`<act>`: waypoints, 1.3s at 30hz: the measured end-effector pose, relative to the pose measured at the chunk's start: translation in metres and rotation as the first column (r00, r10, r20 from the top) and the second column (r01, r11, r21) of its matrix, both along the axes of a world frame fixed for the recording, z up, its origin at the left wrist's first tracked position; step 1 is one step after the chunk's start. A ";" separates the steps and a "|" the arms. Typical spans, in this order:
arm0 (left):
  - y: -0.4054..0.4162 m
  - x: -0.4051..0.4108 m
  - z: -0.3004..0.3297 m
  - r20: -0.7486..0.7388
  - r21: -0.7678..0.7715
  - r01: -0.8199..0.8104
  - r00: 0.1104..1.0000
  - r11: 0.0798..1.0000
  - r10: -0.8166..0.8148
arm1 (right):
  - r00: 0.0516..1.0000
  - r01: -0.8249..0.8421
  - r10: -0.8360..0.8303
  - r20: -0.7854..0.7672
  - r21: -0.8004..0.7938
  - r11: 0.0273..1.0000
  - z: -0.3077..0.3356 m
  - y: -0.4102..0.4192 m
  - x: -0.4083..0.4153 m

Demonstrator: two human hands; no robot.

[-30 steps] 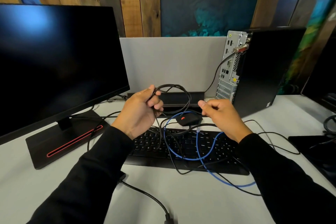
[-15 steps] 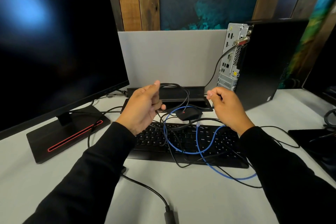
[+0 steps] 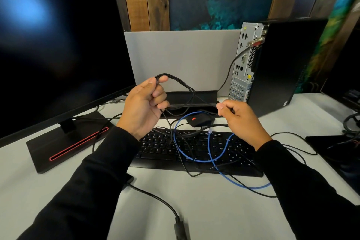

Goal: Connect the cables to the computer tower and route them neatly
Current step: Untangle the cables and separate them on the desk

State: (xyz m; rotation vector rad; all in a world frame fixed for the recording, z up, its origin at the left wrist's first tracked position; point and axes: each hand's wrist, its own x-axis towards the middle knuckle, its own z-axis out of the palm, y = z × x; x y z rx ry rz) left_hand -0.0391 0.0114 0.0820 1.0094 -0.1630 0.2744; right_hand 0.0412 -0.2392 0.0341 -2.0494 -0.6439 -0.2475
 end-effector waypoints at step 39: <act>-0.008 -0.006 0.000 0.103 -0.052 0.386 0.920 0.921 -0.379 | 0.985 -0.173 0.172 0.020 0.078 0.982 0.021 0.010 -0.016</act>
